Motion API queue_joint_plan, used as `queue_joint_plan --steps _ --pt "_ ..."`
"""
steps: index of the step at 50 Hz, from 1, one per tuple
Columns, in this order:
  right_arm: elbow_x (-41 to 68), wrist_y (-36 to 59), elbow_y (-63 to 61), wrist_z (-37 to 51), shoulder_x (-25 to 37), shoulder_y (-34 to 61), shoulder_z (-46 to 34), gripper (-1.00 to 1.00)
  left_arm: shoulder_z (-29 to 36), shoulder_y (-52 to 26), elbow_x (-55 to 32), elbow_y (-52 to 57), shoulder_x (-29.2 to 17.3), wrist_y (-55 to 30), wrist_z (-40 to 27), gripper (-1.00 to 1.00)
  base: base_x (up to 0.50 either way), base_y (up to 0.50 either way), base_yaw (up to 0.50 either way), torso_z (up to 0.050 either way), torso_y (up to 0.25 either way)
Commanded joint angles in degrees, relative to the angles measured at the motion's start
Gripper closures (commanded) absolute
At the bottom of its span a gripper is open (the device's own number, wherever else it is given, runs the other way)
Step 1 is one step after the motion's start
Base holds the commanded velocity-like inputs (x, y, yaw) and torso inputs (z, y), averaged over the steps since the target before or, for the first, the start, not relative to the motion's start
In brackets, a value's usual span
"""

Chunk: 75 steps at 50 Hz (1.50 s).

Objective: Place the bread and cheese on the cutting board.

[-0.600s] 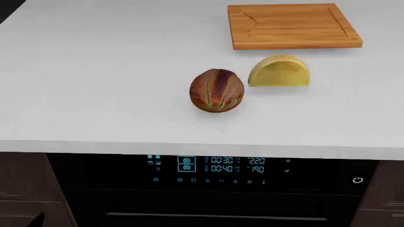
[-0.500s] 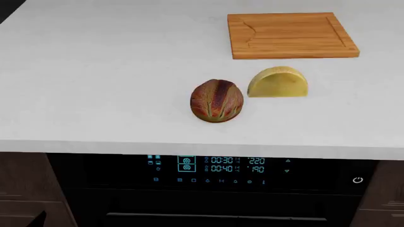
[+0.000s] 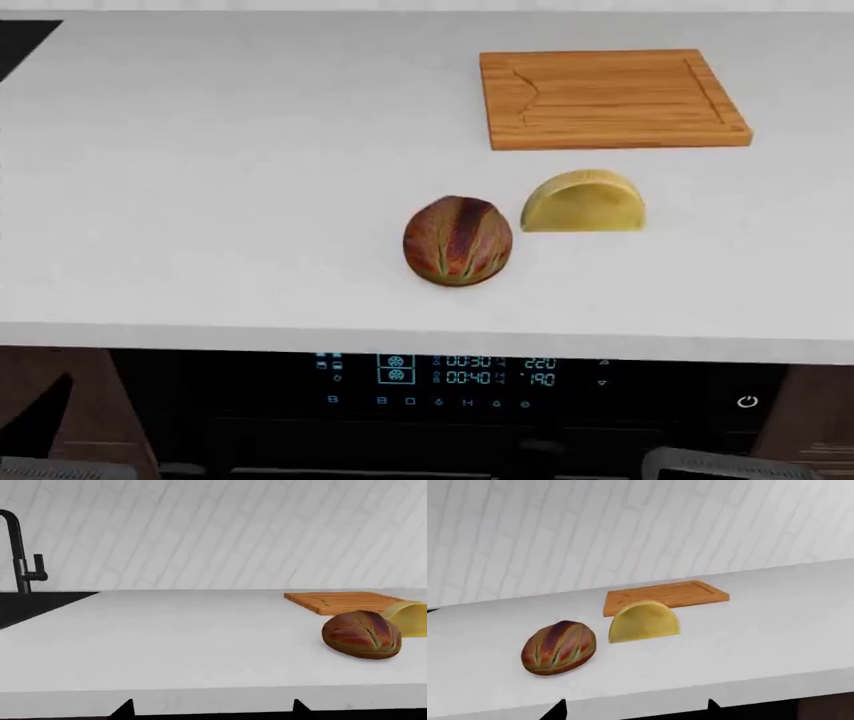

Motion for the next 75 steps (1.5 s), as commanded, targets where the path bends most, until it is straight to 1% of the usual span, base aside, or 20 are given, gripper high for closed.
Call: queue_joint_plan --steps 1,3,6,8,10,11,12,13,18,27,28,29,30,32,33,35,41,51,59,75 --pt "6.50 17.75 -19.10 4.54 5.63 7.43 2.72 -1.00 -1.05 -8.71 -3.79 17.49 -1.97 -15.17 -1.74 -1.00 0.00 0.00 0.00 0.050 0.000" --pt "6.27 20.31 -21.06 4.77 6.97 8.55 1.60 -1.00 -2.08 -10.38 -4.97 19.50 -1.99 -17.46 -2.36 -1.00 0.00 0.00 0.00 0.050 0.000" --pt "5.79 20.56 -22.42 4.74 7.73 8.01 0.77 -1.00 -2.88 -10.04 -5.93 21.25 -2.32 -17.76 -2.54 -1.00 0.00 0.00 0.00 0.050 0.000" --pt "5.33 19.16 -21.91 4.14 8.10 7.11 0.43 -1.00 -4.49 -9.16 -9.52 23.25 -2.26 -18.78 -1.57 -1.00 0.00 0.00 0.00 0.050 0.000" --pt "5.35 18.06 -21.71 3.86 8.16 6.42 0.74 -1.00 -5.14 -8.91 -10.94 24.39 -2.50 -19.33 -1.32 -1.00 0.00 0.00 0.00 0.050 0.000" --pt "5.78 18.06 -22.52 3.77 8.30 6.08 1.14 -1.00 -6.78 -9.18 -13.44 24.96 -2.13 -21.21 -1.65 -1.00 0.00 0.00 0.00 0.050 0.000" --pt "5.62 18.12 -23.68 3.58 8.91 5.96 0.96 -1.00 -7.66 -9.07 -15.13 25.67 -2.26 -21.33 -1.07 -1.00 0.00 0.00 0.00 0.050 0.000" --pt "5.34 17.93 -24.19 3.39 9.36 5.74 0.70 -1.00 -6.80 -8.65 -13.04 25.94 -2.84 -19.89 -1.29 -1.00 0.00 -0.23 0.00 0.050 0.000" --pt "6.20 14.60 -21.55 2.07 9.09 5.14 2.25 -1.00 -6.40 -8.24 -12.43 25.18 -3.06 -19.12 -1.79 -1.00 0.00 -0.50 0.00 0.050 0.000" --pt "7.78 19.04 -25.63 4.55 8.81 5.84 2.28 -1.00 -5.25 -7.56 -9.59 23.82 -3.77 -14.82 -2.26 -1.00 0.00 -0.50 0.00 0.050 0.000" --pt "8.11 19.59 -25.74 4.87 8.67 6.01 2.50 -1.00 -3.97 -7.43 -5.93 23.40 -4.26 -13.37 -3.43 -1.00 0.00 -0.50 0.00 0.050 0.000" --pt "8.19 19.89 -25.75 5.05 8.68 6.12 2.53 -1.00 -3.67 -7.51 -5.65 23.21 -4.38 -13.31 -3.45 -1.00 0.00 -0.50 0.00 0.050 0.000" --pt "8.80 20.42 -25.58 5.17 8.46 6.39 2.83 -1.00 -4.18 -8.07 -7.18 22.99 -4.19 -14.77 -3.32 -1.00 0.00 -0.50 0.00 0.050 0.000" --pt "8.82 20.63 -25.12 5.21 8.52 6.66 2.65 -1.00 -3.44 -8.42 -5.18 22.21 -4.22 -14.39 -4.47 -1.00 0.00 -0.50 0.00 0.020 0.000" --pt "8.57 20.53 -24.96 5.20 8.60 6.71 2.32 -1.00 -3.91 -8.40 -6.40 22.26 -4.14 -14.46 -4.07 -1.00 0.00 -0.50 0.00 0.000 0.000" --pt "8.53 20.31 -24.88 5.12 8.65 6.73 2.10 -1.00 -4.00 -8.72 -5.63 22.37 -4.18 -14.88 -5.05 -1.00 0.00 -0.50 0.00 0.000 0.000" --pt "8.23 17.69 -24.13 4.51 8.51 5.93 2.09 -1.00 -4.83 -9.12 -7.38 24.04 -4.38 -16.80 -5.51 -1.00 0.06 -0.50 0.00 0.000 0.000" --pt "6.06 16.20 -24.15 4.21 9.42 5.90 -0.60 -1.00 -4.77 -9.91 -7.04 23.22 -4.94 -17.15 -6.51 -1.00 0.43 -0.26 0.00 0.000 0.000" --pt "3.61 17.41 -25.05 6.03 10.22 6.06 -1.98 -1.00 -5.24 -9.93 -8.83 24.00 -5.33 -18.02 -6.35 -1.00 0.50 -0.02 0.00 0.000 0.000" --pt "6.00 15.97 -24.72 4.91 10.06 5.61 -1.42 -1.00 -5.04 -9.89 -10.70 24.72 -6.60 -18.36 -7.35 -1.00 0.50 0.02 0.00 0.000 0.000"
